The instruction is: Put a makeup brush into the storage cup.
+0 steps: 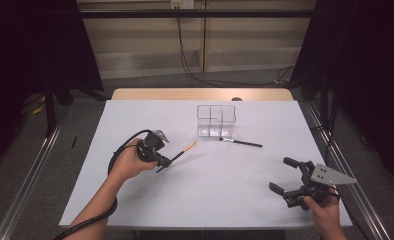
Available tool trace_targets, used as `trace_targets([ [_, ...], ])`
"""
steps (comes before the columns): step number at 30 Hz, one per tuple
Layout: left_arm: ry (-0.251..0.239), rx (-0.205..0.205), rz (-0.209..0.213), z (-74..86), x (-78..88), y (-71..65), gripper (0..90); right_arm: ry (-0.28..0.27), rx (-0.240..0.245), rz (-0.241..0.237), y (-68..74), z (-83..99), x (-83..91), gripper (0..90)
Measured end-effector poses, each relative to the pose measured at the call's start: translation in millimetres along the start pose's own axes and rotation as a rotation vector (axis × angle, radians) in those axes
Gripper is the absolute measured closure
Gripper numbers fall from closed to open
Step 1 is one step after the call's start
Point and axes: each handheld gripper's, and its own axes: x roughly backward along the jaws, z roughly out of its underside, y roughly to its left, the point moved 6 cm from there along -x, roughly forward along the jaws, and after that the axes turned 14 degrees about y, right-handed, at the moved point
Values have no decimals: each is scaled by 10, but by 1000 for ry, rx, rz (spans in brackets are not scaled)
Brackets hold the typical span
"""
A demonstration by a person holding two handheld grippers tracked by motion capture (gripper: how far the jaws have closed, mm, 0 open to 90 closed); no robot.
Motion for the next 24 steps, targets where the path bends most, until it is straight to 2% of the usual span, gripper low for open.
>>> trace_targets([
  [2,-46,14,0,-14,10,-8,847,1,-3,1,-1,2,-1,0],
  [3,-65,3,-2,-15,24,0,847,2,-3,0,0,2,-2,0],
  [4,-100,22,9,-28,28,-14,847,1,-2,0,1,1,-4,0],
  [7,-170,26,12,-41,51,-14,847,3,-2,0,6,-1,-6,0],
  [8,-220,39,26,-47,47,-26,847,3,-2,1,7,-1,-7,0],
  [10,-236,41,24,-47,45,-30,847,3,-2,-1,7,0,-9,0],
  [20,-446,68,53,-99,121,-116,847,5,-3,-2,6,3,-21,0],
  [24,-529,74,48,-132,174,-133,847,4,-2,-4,9,1,-25,0],
])
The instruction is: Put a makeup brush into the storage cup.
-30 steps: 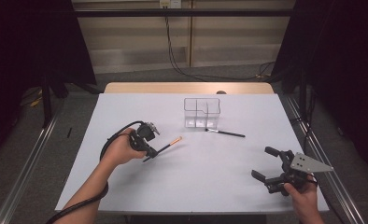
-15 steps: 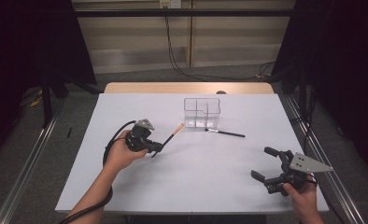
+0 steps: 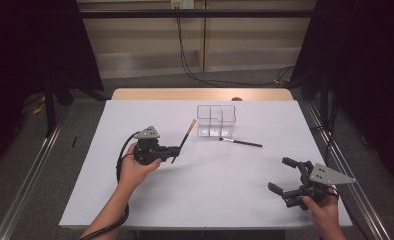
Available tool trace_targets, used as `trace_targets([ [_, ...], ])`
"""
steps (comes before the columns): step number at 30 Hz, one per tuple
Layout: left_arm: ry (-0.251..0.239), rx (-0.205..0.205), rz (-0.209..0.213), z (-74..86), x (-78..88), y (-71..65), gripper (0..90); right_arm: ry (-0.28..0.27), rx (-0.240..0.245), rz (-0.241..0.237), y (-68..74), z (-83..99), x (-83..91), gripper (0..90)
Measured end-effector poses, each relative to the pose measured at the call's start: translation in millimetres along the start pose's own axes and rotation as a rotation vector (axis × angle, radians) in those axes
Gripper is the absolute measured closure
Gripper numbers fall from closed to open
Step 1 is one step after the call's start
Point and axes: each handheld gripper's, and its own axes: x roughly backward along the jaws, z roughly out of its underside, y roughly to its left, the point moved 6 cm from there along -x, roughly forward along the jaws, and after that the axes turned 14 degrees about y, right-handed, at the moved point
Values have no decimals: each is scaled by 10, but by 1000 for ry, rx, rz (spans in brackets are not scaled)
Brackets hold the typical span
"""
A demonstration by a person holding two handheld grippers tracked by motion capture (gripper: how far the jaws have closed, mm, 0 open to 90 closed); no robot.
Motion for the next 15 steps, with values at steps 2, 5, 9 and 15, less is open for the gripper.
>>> trace_targets([
  [2,-40,8,-3,-23,2,-15,847,0,-1,-2,3,-1,-4,0],
  [5,-88,14,4,-51,8,-39,847,0,-1,-2,4,0,-3,0],
  [9,-135,15,-2,-77,22,-50,847,-2,-1,-2,-4,2,-2,0],
  [15,-159,10,3,-103,20,-67,847,0,-1,-1,-2,1,-10,0],
])
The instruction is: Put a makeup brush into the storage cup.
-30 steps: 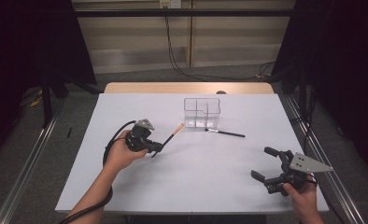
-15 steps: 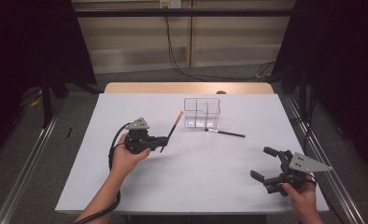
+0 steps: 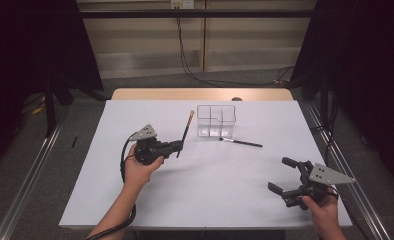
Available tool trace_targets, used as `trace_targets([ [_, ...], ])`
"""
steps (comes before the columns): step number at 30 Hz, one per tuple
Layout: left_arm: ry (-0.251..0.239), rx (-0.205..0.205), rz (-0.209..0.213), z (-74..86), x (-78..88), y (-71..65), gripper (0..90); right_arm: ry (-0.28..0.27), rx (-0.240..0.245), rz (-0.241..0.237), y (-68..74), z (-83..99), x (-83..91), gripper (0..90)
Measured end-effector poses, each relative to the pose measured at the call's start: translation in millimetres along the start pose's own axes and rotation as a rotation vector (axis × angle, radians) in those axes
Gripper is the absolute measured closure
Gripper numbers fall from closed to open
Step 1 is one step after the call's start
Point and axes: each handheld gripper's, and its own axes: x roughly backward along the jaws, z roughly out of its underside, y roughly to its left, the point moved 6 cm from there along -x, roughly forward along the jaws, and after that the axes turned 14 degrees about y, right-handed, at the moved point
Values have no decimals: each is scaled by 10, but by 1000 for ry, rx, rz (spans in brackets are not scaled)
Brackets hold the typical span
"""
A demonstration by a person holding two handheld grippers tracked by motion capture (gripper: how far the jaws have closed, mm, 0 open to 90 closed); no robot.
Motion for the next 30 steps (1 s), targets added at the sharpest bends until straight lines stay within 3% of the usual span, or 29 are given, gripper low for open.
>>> trace_targets([
  [13,-21,-21,18,-50,-60,-90,847,2,0,-1,1,1,-1,0],
  [30,-50,-56,79,-148,-214,-314,847,1,2,1,-3,-5,-2,0],
])
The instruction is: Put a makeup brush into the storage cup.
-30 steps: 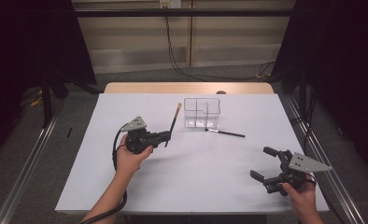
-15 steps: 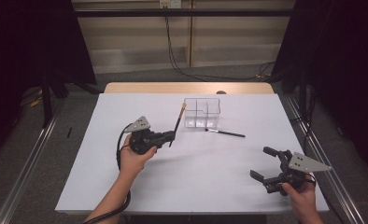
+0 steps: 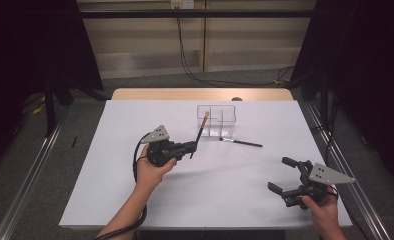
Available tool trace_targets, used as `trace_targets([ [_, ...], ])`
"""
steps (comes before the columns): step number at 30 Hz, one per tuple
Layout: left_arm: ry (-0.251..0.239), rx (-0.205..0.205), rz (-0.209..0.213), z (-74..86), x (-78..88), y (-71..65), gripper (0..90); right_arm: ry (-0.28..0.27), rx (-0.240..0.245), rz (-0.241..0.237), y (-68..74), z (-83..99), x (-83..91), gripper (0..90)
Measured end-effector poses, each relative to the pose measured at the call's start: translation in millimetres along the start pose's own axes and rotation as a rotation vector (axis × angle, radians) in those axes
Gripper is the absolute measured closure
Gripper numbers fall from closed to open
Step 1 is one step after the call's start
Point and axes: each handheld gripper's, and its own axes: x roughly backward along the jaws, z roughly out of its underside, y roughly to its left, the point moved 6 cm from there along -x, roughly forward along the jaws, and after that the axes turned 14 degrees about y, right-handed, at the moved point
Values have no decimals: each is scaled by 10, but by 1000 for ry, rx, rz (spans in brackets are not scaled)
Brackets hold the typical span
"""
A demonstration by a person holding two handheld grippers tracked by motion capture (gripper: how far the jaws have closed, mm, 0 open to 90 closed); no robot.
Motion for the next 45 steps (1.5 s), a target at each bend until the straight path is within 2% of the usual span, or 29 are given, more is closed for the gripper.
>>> trace_targets([
  [25,-3,-21,18,17,-65,-61,847,0,-21,25,-55,-65,-29,0],
  [35,-13,-23,27,6,-70,-67,847,8,-63,6,-51,-145,-82,0],
  [40,-20,-25,35,1,-83,-72,847,22,-63,12,-32,-183,-123,0],
  [45,-25,-32,51,-16,-108,-92,847,12,-90,6,-45,-272,-162,0],
])
